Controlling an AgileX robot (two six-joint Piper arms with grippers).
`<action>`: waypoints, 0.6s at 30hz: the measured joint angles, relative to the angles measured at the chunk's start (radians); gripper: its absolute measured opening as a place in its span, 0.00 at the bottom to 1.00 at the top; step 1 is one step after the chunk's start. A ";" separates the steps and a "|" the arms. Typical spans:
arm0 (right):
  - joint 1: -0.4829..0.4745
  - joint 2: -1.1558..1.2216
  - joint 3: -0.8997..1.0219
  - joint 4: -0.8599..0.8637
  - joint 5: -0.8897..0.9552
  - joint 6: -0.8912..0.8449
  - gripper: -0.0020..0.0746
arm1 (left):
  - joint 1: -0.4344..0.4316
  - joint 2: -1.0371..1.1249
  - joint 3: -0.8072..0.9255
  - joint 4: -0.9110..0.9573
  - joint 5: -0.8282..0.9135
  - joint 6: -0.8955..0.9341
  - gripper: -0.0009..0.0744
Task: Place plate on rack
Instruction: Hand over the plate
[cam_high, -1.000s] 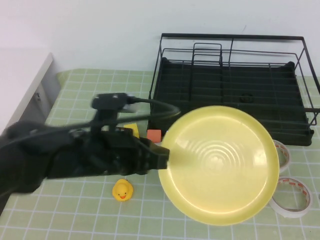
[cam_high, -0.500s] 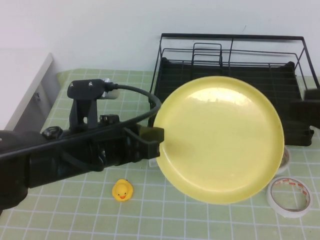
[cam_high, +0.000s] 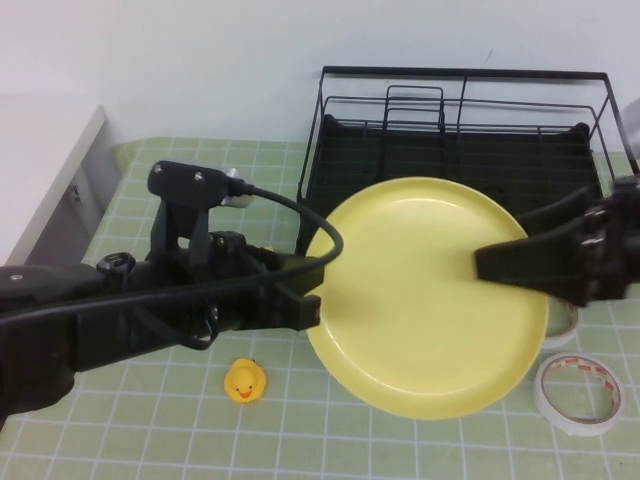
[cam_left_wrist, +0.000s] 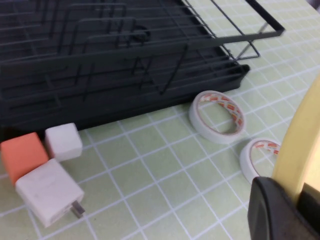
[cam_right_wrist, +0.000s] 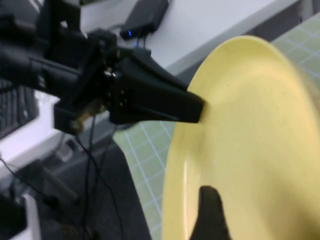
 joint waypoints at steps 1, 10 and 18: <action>0.016 0.005 0.000 -0.002 -0.019 -0.003 0.63 | 0.000 0.000 0.000 0.000 0.009 0.009 0.02; 0.071 0.044 -0.002 -0.007 -0.185 -0.036 0.19 | 0.000 0.002 0.000 -0.002 0.000 0.040 0.02; 0.073 0.124 -0.041 -0.011 -0.202 -0.097 0.19 | 0.000 0.004 0.000 -0.004 -0.065 0.066 0.23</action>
